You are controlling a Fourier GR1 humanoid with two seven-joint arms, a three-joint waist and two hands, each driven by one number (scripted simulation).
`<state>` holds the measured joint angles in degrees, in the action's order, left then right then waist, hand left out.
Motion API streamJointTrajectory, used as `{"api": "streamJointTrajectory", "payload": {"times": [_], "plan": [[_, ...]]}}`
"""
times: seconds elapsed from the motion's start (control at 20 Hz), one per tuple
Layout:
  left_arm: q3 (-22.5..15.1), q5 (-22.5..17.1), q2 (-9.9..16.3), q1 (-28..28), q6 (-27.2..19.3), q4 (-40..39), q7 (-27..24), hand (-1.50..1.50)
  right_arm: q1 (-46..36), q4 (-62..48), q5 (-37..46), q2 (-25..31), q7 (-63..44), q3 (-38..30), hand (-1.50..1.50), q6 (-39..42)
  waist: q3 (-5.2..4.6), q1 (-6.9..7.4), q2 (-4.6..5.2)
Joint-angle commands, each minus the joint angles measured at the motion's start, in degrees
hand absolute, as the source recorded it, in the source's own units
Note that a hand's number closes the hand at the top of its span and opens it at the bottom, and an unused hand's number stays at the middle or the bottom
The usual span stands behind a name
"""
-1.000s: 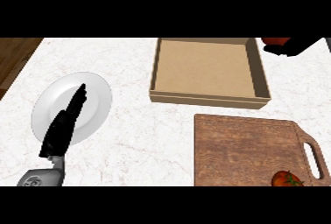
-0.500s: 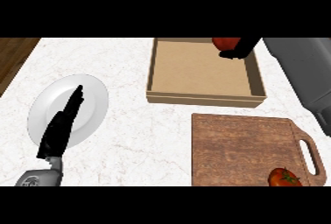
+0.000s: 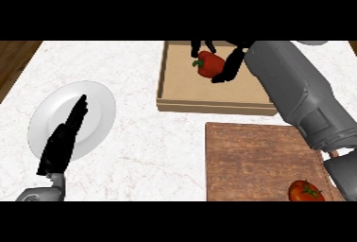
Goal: Pick the bell pepper from the cutting board and place it in the cardboard box
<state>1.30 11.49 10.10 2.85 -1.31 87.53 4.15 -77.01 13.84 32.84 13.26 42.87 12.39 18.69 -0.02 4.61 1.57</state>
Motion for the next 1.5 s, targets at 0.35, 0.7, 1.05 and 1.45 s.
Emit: {"api": "streamJointTrajectory", "payload": {"times": [0.35, 0.7, 1.05, 1.45], "plan": [[0.1, 0.1, -0.5, 1.7, -0.1, 0.0, 1.3, 0.0, -0.8, -7.0, -5.8, -4.1, 1.9, -7.5, -1.5, 0.8, 0.03, -0.29, 0.34], [-0.4, 1.4, -0.4, 0.9, -0.8, 0.4, -0.1, 0.0, -3.2, -10.3, -16.8, -0.4, -3.5, -19.1, -1.5, 5.9, 0.03, 0.58, 0.89], [-1.2, 0.4, -0.4, 1.4, 0.7, 4.4, 3.3, 0.0, -4.6, -12.6, -24.1, 8.6, -10.1, -26.5, -1.5, 10.6, 0.18, 2.19, 1.3], [-1.6, 0.9, -0.6, 3.6, 0.8, 2.1, 1.9, 0.0, -3.4, -12.9, -27.2, 18.0, -13.3, -29.6, -1.5, 11.8, 0.28, 3.55, 3.14]]}}
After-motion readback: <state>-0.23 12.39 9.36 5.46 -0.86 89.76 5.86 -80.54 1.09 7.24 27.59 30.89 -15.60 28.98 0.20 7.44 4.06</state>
